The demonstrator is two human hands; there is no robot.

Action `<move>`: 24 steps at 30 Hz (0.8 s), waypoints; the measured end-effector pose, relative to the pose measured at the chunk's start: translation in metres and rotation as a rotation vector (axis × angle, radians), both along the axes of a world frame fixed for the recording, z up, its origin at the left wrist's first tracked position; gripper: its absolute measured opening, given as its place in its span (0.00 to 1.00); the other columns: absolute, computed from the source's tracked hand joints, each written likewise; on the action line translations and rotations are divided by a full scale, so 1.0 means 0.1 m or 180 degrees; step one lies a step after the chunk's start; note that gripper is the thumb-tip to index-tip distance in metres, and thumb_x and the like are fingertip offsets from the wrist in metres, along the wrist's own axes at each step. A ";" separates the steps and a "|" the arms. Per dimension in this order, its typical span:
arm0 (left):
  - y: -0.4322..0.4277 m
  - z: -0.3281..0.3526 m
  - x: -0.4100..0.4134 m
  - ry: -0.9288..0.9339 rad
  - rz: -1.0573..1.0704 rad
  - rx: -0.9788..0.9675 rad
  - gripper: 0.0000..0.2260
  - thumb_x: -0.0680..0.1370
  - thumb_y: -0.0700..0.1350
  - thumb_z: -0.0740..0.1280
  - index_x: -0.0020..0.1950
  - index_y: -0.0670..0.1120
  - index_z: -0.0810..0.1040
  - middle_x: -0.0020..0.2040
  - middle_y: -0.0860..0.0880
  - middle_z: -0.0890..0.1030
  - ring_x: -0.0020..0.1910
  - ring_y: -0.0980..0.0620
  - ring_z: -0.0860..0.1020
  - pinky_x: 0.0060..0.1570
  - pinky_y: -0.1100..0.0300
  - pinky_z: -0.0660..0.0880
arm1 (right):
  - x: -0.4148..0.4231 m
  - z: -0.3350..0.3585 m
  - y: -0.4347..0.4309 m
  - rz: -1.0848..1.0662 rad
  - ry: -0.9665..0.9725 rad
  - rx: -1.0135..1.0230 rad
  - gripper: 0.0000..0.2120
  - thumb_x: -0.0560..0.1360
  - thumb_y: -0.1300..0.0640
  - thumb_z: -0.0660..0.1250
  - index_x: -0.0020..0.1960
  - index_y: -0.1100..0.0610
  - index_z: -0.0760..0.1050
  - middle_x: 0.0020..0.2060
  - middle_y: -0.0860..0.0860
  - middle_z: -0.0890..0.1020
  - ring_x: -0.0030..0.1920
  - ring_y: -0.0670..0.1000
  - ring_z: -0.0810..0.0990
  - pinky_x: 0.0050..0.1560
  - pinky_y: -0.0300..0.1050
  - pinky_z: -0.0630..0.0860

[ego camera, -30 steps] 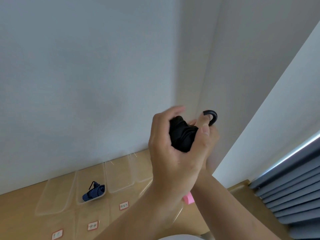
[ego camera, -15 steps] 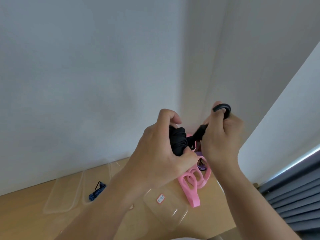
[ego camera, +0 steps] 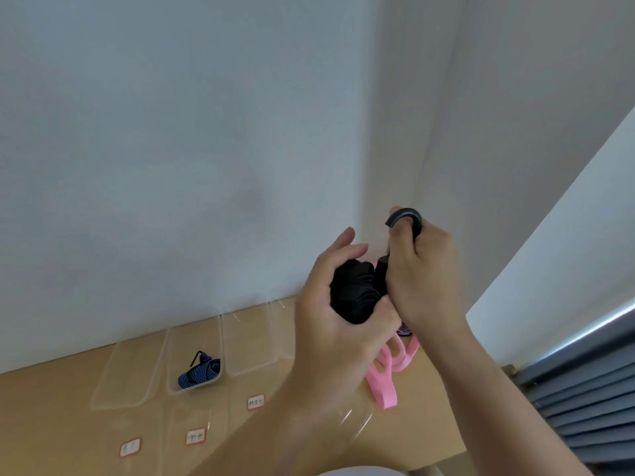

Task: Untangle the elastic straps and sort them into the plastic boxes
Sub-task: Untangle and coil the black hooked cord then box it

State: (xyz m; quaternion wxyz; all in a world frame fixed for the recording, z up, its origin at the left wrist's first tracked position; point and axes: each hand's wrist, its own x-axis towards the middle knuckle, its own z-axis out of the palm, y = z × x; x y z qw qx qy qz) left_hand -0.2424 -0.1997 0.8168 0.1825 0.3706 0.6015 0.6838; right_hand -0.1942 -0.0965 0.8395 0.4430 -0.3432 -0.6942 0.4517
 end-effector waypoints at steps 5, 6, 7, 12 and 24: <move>0.07 0.03 0.19 -0.1089 -0.0062 0.0475 0.18 0.77 0.42 0.66 0.67 0.52 0.76 0.59 0.60 0.81 0.42 0.66 0.83 0.37 0.72 0.77 | -0.04 -0.07 -0.11 -0.0295 0.0362 -0.0202 0.25 0.81 0.56 0.54 0.27 0.39 0.68 0.18 0.41 0.66 0.20 0.43 0.65 0.23 0.36 0.63; 0.10 0.01 0.19 -0.1134 0.0084 0.0446 0.17 0.76 0.44 0.67 0.65 0.52 0.76 0.57 0.59 0.83 0.44 0.65 0.83 0.38 0.71 0.77 | -0.04 -0.07 -0.10 -0.0295 0.0325 -0.0188 0.25 0.81 0.55 0.54 0.27 0.39 0.68 0.18 0.41 0.66 0.21 0.43 0.65 0.24 0.37 0.63; 0.12 0.00 0.18 -0.1168 0.0231 0.0407 0.16 0.76 0.45 0.68 0.63 0.51 0.77 0.54 0.58 0.84 0.44 0.63 0.83 0.39 0.69 0.78 | -0.04 -0.06 -0.09 -0.0247 0.0256 -0.0163 0.25 0.82 0.54 0.54 0.28 0.39 0.68 0.19 0.41 0.67 0.22 0.43 0.64 0.25 0.38 0.63; 0.14 -0.03 0.03 -0.1303 0.0680 0.0236 0.15 0.69 0.51 0.72 0.53 0.48 0.83 0.47 0.48 0.86 0.47 0.49 0.86 0.43 0.56 0.81 | 0.06 -0.04 -0.11 0.0917 -0.0062 -0.0665 0.19 0.82 0.46 0.62 0.35 0.53 0.72 0.25 0.46 0.72 0.26 0.47 0.70 0.26 0.40 0.68; 0.12 0.20 -0.29 -0.3429 -0.0041 0.0270 0.18 0.77 0.49 0.68 0.59 0.37 0.81 0.62 0.34 0.81 0.55 0.42 0.83 0.54 0.51 0.79 | 0.01 -0.16 -0.24 0.0888 0.0289 -0.0320 0.03 0.79 0.58 0.70 0.49 0.52 0.80 0.36 0.49 0.83 0.34 0.47 0.81 0.35 0.35 0.76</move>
